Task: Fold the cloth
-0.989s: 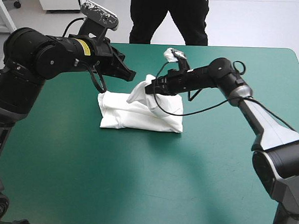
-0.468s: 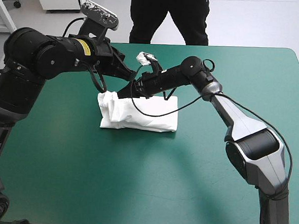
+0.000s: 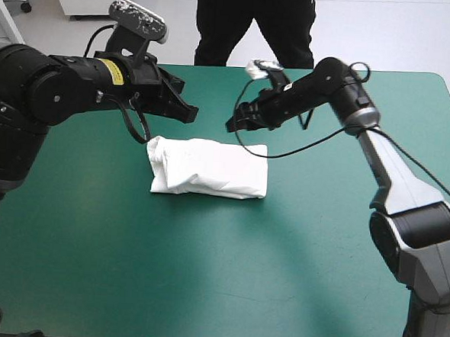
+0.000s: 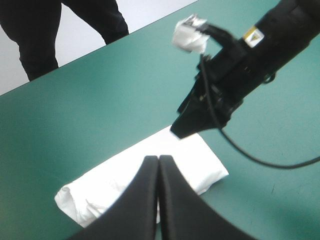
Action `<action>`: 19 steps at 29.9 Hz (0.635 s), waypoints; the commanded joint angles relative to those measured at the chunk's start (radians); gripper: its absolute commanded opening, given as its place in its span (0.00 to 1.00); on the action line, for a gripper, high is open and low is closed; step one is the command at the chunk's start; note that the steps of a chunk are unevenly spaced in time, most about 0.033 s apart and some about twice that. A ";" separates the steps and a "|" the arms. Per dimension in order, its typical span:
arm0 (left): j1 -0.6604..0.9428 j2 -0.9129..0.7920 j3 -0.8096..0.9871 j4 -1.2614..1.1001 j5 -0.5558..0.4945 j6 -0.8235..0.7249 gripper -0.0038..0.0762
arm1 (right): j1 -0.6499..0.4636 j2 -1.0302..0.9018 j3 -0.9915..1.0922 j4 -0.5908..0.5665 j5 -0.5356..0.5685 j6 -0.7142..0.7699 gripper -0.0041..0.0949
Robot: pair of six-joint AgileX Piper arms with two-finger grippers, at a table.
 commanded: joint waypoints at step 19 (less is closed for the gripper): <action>-0.002 -0.041 -0.026 0.009 0.035 -0.009 0.04 | -0.193 -0.340 0.588 -0.011 -0.164 -0.069 0.61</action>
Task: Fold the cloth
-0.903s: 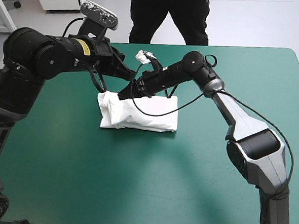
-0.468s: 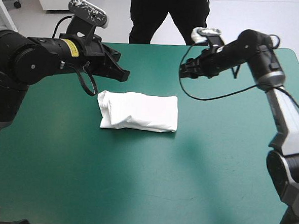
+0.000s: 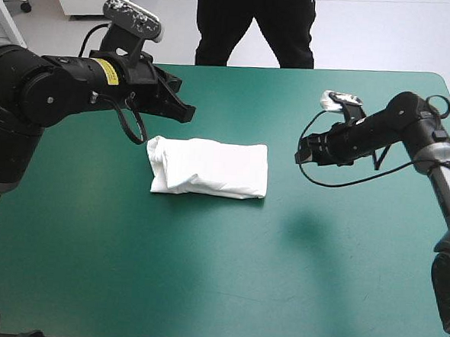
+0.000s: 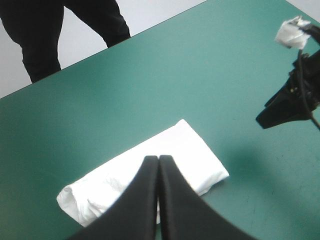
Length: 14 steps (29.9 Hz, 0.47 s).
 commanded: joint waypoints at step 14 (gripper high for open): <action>-0.002 -0.030 -0.026 0.015 0.034 -0.013 0.04 | 0.091 0.240 -0.013 0.262 -0.168 -0.151 0.61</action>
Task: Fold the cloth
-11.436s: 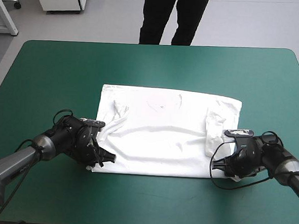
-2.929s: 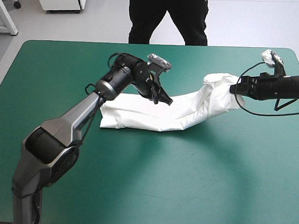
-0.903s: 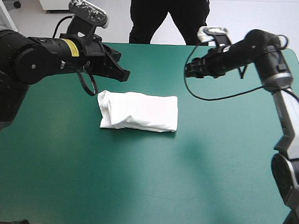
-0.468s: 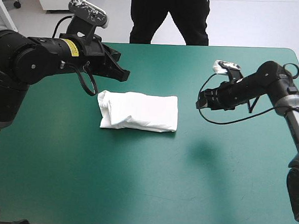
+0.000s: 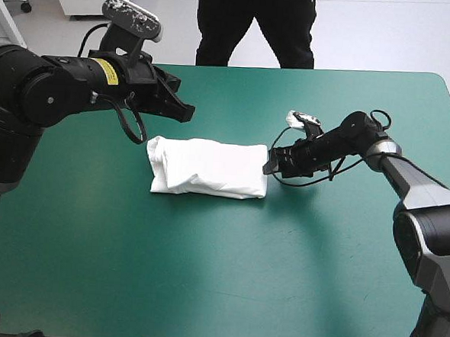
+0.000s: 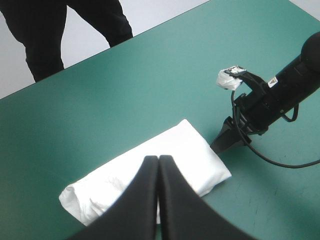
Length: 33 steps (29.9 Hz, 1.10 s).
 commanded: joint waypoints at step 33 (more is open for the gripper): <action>-0.004 -0.058 -0.026 -0.076 0.034 -0.027 0.04 | -0.056 0.023 -0.029 -0.240 -0.057 0.084 0.03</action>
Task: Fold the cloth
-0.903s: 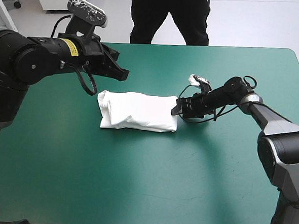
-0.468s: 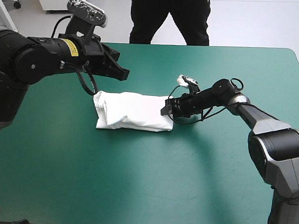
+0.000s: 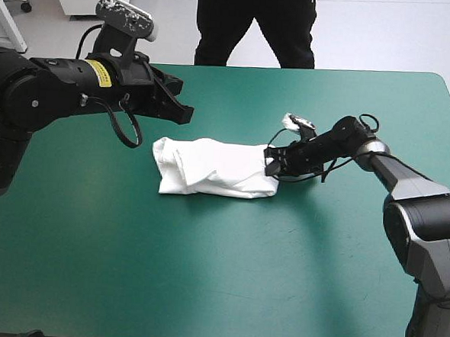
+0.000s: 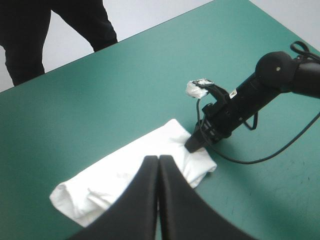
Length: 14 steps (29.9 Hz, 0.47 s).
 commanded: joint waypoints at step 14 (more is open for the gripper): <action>-0.004 -0.035 -0.026 -0.019 0.034 -0.008 0.04 | -0.385 -0.383 0.230 -0.785 0.067 0.227 0.03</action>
